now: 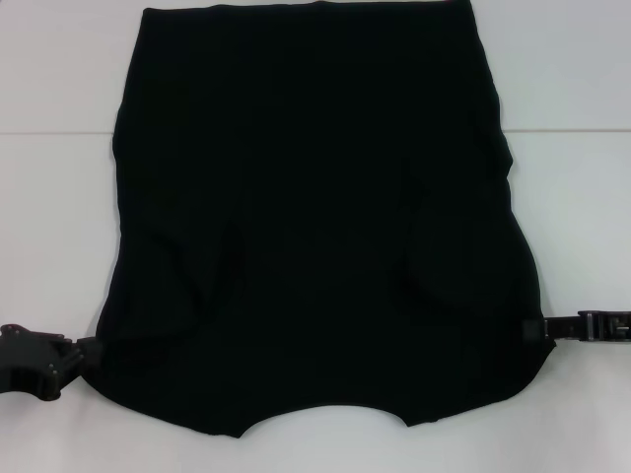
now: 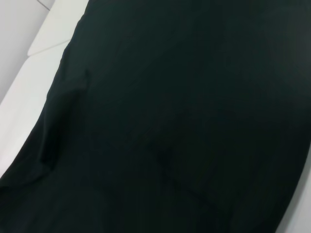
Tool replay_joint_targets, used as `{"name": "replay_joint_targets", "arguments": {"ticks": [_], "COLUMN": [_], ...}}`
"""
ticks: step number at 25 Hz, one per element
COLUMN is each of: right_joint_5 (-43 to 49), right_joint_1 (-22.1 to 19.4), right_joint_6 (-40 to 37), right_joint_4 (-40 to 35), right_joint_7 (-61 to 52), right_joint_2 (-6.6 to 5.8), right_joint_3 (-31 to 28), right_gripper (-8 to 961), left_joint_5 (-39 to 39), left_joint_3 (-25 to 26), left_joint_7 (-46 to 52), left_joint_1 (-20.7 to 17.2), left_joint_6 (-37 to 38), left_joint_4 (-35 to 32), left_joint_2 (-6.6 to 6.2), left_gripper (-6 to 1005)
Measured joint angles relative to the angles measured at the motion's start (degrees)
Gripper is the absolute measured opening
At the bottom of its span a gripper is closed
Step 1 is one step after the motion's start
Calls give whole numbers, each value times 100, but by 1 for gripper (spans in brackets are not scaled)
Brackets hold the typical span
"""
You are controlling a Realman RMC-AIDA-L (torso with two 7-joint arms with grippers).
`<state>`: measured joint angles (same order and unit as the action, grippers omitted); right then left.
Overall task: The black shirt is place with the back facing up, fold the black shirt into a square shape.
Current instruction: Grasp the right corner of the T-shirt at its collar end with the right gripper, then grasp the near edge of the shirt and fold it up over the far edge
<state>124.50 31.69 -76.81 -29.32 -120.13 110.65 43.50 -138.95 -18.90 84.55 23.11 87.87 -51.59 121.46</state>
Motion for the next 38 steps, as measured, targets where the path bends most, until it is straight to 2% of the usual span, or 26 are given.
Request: {"name": "replay_joint_targets", "arguments": {"ticks": [4, 8, 15, 21, 27, 33, 38], "right_joint_5": [71, 72, 28, 39, 41, 132, 493], "right_joint_1": [-7, -58, -238, -467, -804, -1163, -1331], "right_joint_6": [7, 9, -217, -600, -1186, -1845, -2183], "right_joint_4": [10, -14, -14, -21, -31, -50, -82], "right_joint_7": [10, 47, 257, 621, 1078, 1726, 2014], "right_joint_2": [19, 40, -8, -58, -230, -419, -419], "right_joint_3": [0, -26, -230, -612, -724, -796, -917], "right_gripper": [468, 299, 57, 57, 57, 56, 56], "left_joint_5": [0, 0, 0, -38, -132, -439, -553], "left_joint_3": [0, 0, 59, 256, 573, 652, 662], "left_joint_7": [0, 0, 167, 376, 424, 418, 421], "left_joint_1": [1, 11, 17, -60, -214, -392, -537], "left_joint_6": [4, 2, 235, 749, 1826, 2202, 2398], "left_joint_4": [1, 22, -29, -184, -269, -324, -327], "left_joint_2": [2, 8, -27, -57, -186, -148, -83], "left_gripper": [23, 23, 24, 25, 26, 27, 28]}}
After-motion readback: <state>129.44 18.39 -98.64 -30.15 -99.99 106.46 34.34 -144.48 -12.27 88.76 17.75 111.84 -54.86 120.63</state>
